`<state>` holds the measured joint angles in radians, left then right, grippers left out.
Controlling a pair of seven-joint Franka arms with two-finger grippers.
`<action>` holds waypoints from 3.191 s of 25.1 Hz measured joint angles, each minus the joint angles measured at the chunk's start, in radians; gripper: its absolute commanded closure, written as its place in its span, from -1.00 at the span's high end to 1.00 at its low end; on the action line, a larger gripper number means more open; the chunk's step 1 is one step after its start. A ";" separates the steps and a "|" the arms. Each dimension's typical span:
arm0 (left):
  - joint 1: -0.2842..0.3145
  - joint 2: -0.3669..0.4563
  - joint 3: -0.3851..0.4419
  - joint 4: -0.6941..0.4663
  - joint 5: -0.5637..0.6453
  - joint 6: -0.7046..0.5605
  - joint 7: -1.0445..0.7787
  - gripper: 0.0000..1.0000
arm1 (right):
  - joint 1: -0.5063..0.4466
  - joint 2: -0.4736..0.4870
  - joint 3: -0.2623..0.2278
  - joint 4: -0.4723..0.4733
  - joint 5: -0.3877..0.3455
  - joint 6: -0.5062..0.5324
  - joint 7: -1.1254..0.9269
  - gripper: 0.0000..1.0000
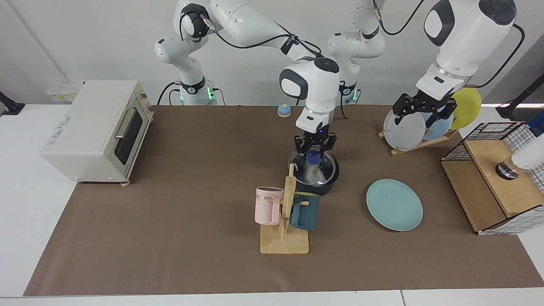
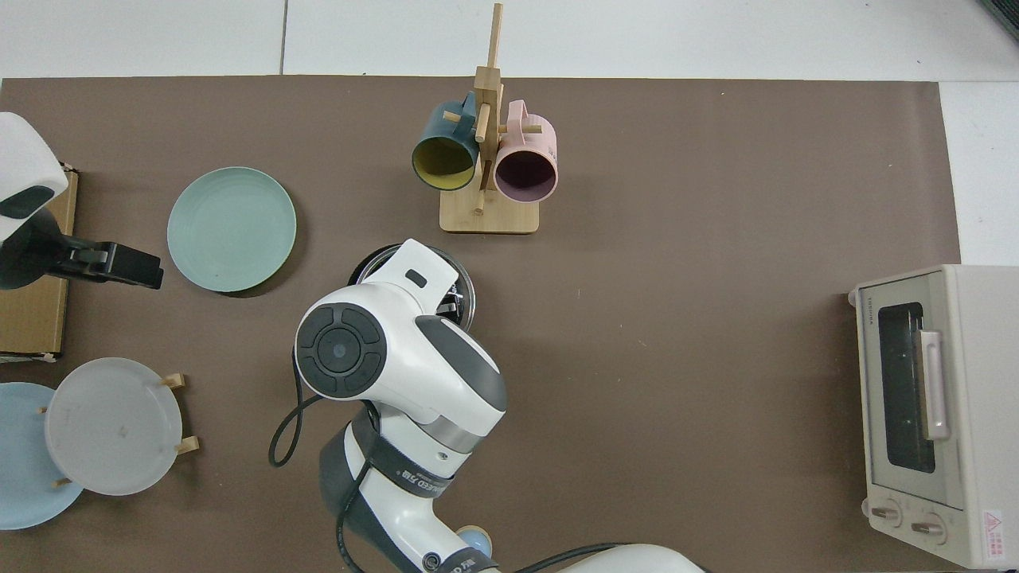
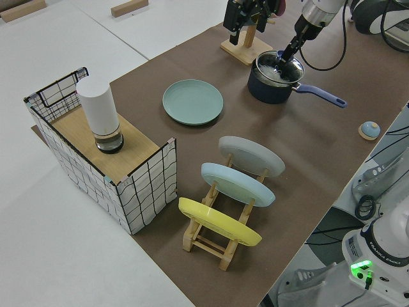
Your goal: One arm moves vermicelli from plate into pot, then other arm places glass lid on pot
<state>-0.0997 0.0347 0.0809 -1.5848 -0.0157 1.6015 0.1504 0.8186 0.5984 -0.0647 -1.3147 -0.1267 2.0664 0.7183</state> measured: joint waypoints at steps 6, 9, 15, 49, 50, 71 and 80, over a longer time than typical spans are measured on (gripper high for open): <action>0.000 -0.001 -0.001 0.001 0.000 0.000 0.000 1.00 | 0.000 -0.001 0.001 0.000 0.000 -0.005 -0.021 -1.00; 0.000 -0.001 -0.001 0.001 0.000 0.000 0.000 1.00 | 0.001 -0.003 0.001 0.001 0.000 -0.025 -0.022 -1.00; 0.000 -0.002 -0.002 0.001 -0.001 0.000 0.000 1.00 | 0.001 -0.004 0.003 0.014 0.000 -0.065 -0.023 -1.00; -0.001 -0.003 -0.003 0.001 -0.001 0.000 0.002 1.00 | 0.017 0.059 0.011 0.104 0.002 -0.076 -0.023 -1.00; -0.001 -0.003 -0.003 0.001 -0.001 0.000 0.002 1.00 | 0.017 0.059 0.010 0.105 0.002 -0.076 -0.023 -1.00; -0.001 -0.004 -0.001 0.001 -0.002 0.000 0.003 1.00 | 0.013 0.074 -0.001 0.112 0.002 -0.047 -0.038 -1.00; -0.001 -0.004 -0.001 0.001 -0.002 0.000 0.003 1.00 | 0.013 0.076 -0.001 0.113 0.001 -0.044 -0.038 0.99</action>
<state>-0.1003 0.0311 0.0794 -1.5837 -0.0172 1.6014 0.1531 0.8320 0.6744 -0.0653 -1.2021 -0.1252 2.0221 0.6801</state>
